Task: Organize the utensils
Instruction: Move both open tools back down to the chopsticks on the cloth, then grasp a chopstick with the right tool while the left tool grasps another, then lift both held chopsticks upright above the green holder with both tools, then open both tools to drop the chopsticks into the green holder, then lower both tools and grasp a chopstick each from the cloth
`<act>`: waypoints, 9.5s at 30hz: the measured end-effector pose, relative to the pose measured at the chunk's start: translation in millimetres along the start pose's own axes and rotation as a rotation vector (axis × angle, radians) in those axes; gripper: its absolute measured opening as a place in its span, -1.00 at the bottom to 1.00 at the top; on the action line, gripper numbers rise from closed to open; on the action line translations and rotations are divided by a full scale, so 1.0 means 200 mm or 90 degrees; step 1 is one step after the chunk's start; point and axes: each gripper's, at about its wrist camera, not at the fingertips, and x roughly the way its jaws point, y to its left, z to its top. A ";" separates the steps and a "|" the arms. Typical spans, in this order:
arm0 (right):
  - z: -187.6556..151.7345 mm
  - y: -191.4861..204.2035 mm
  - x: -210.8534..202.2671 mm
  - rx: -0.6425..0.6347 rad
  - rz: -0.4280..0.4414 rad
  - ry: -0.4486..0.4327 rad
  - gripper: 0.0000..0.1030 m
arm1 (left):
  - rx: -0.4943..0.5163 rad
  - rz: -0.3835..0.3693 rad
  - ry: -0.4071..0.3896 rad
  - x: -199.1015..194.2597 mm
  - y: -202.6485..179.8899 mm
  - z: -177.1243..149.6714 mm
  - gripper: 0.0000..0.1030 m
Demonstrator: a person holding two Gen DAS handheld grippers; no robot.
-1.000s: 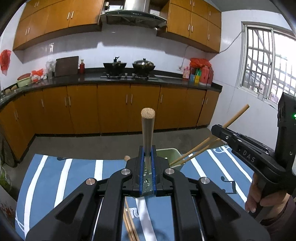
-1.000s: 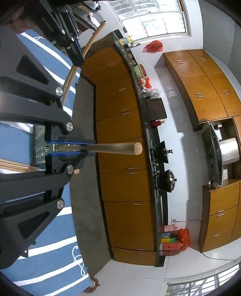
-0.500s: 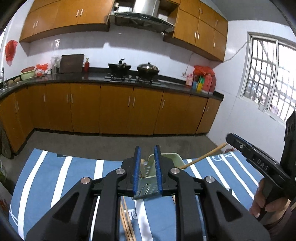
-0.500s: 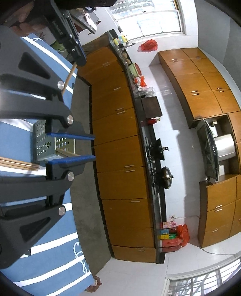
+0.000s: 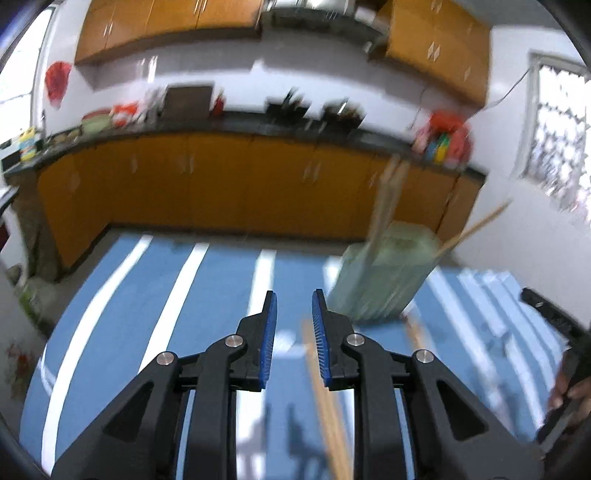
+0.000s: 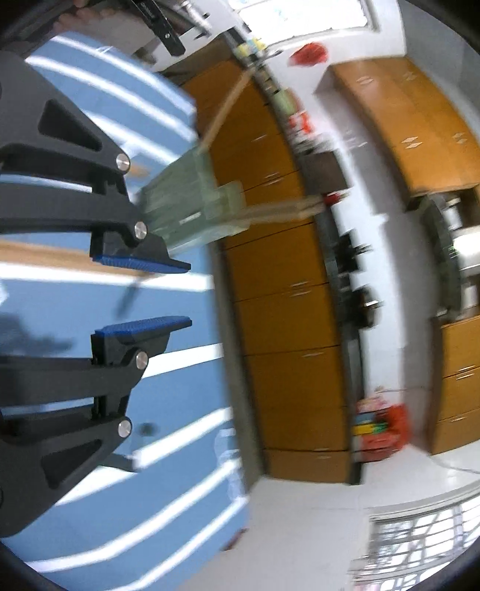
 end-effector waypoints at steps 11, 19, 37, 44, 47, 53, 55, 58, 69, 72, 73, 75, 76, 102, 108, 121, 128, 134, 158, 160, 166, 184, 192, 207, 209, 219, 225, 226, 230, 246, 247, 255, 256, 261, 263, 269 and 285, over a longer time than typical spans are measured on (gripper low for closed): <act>-0.43 0.16 0.33 -0.038 0.033 0.178 -0.54 | -0.034 0.025 0.151 0.25 0.08 -0.39 -0.60; -0.46 0.19 0.36 -0.043 0.030 0.189 -0.54 | -0.030 0.002 0.166 0.26 0.05 -0.45 -0.60; -0.45 0.19 0.36 -0.070 0.011 0.182 -0.58 | -0.020 -0.024 0.184 0.31 -0.05 -0.48 -0.60; -0.45 0.14 0.37 -0.056 -0.011 0.187 -0.74 | -0.018 -0.032 0.188 0.32 -0.07 -0.49 -0.60; -0.46 0.15 0.37 -0.073 -0.025 0.183 -0.81 | -0.018 -0.039 0.190 0.32 -0.08 -0.49 -0.60; -0.44 0.08 0.38 -0.035 -0.046 0.176 -0.85 | -0.012 -0.065 0.192 0.31 -0.11 -0.50 -0.60; -0.44 0.08 0.38 -0.043 -0.047 0.174 -0.85 | -0.008 -0.076 0.194 0.31 -0.12 -0.50 -0.60; -0.44 0.08 0.37 -0.045 -0.047 0.172 -0.85 | 0.009 -0.084 0.200 0.31 -0.16 -0.51 -0.61; -0.46 0.09 0.35 -0.055 -0.044 0.175 -0.85 | 0.052 -0.040 0.212 0.32 -0.18 -0.53 -0.63; -0.46 0.09 0.34 -0.055 -0.043 0.175 -0.84 | 0.056 -0.043 0.213 0.31 -0.19 -0.54 -0.63; -0.46 0.09 0.34 -0.055 -0.043 0.175 -0.84 | 0.059 -0.042 0.212 0.31 -0.20 -0.54 -0.63; -0.47 0.09 0.33 -0.056 -0.041 0.175 -0.82 | 0.067 -0.032 0.207 0.32 -0.21 -0.54 -0.63; -0.47 0.08 0.33 -0.057 -0.042 0.175 -0.82 | 0.071 -0.025 0.204 0.32 -0.22 -0.54 -0.66; -0.38 0.01 0.44 -0.052 -0.067 0.155 -0.84 | 0.026 0.012 0.170 0.47 0.02 -0.42 -0.83; -0.37 0.01 0.45 -0.051 -0.065 0.156 -0.82 | 0.022 0.009 0.170 0.47 0.02 -0.41 -0.83; -0.37 0.01 0.45 -0.047 -0.062 0.156 -0.82 | 0.014 0.002 0.170 0.47 0.03 -0.41 -0.82; -0.37 0.01 0.45 -0.047 -0.061 0.156 -0.82 | 0.014 0.002 0.170 0.47 0.03 -0.41 -0.82; -0.37 0.01 0.44 -0.047 -0.062 0.156 -0.82 | 0.014 0.002 0.170 0.47 0.03 -0.41 -0.82; -0.31 0.01 0.17 -0.045 -0.037 0.078 -0.85 | 0.045 0.001 0.142 0.26 0.02 -0.38 -0.87; -0.26 0.02 0.12 -0.047 -0.036 0.052 -0.85 | 0.047 -0.005 0.119 0.20 0.02 -0.34 -0.87; -0.13 0.04 -0.05 -0.049 -0.031 -0.020 -0.85 | 0.035 -0.028 0.045 0.03 0.02 -0.18 -0.87; 0.19 0.16 -0.32 -0.071 0.035 -0.128 -0.85 | 0.042 -0.081 -0.070 -0.21 -0.05 0.14 -0.87; 0.41 0.25 -0.52 -0.055 0.137 -0.199 -0.85 | 0.071 -0.146 -0.140 -0.41 -0.19 0.28 -0.87; 0.61 0.46 -0.27 -0.090 0.116 -0.234 -0.86 | 0.062 -0.117 -0.195 -0.22 -0.38 0.50 -0.87; 0.61 0.46 -0.19 -0.084 0.115 -0.210 -0.86 | 0.062 -0.115 -0.175 -0.16 -0.39 0.49 -0.87; 0.56 0.46 -0.03 -0.085 0.106 -0.157 -0.81 | 0.049 -0.136 -0.114 -0.05 -0.36 0.43 -0.87; 0.55 0.42 -0.11 -0.073 0.109 -0.175 -0.65 | 0.039 -0.137 -0.120 -0.09 -0.35 0.44 -0.84; 0.55 0.41 -0.13 -0.071 0.110 -0.179 -0.65 | 0.036 -0.137 -0.123 -0.10 -0.34 0.44 -0.82; 0.52 0.37 -0.24 -0.060 0.112 -0.199 -0.65 | 0.025 -0.136 -0.137 -0.15 -0.33 0.45 -0.72; -0.20 0.08 0.10 -0.009 0.046 0.071 -0.65 | 0.024 -0.063 0.005 0.01 -0.13 -0.08 -0.72; -0.26 0.08 0.15 -0.006 0.051 0.098 -0.65 | 0.020 -0.058 0.026 0.05 -0.11 -0.12 -0.72; -0.44 0.19 0.30 -0.019 0.070 0.175 -0.69 | -0.036 -0.058 0.129 0.20 -0.03 -0.35 -0.72; -0.45 0.20 0.32 -0.022 0.069 0.180 -0.69 | -0.038 -0.059 0.134 0.21 -0.03 -0.36 -0.72; -0.47 0.21 0.36 -0.031 0.065 0.191 -0.69 | -0.043 -0.065 0.150 0.22 -0.04 -0.44 -0.72; -0.47 0.22 0.35 -0.043 0.058 0.188 -0.70 | -0.044 -0.070 0.154 0.23 -0.04 -0.45 -0.72; -0.46 0.19 0.37 -0.058 0.004 0.182 -0.84 | -0.048 -0.089 0.167 0.25 -0.07 -0.48 -0.72; -0.44 0.03 0.36 -0.007 -0.067 0.158 -0.85 | 0.006 -0.118 0.212 0.28 -0.20 -0.56 -0.73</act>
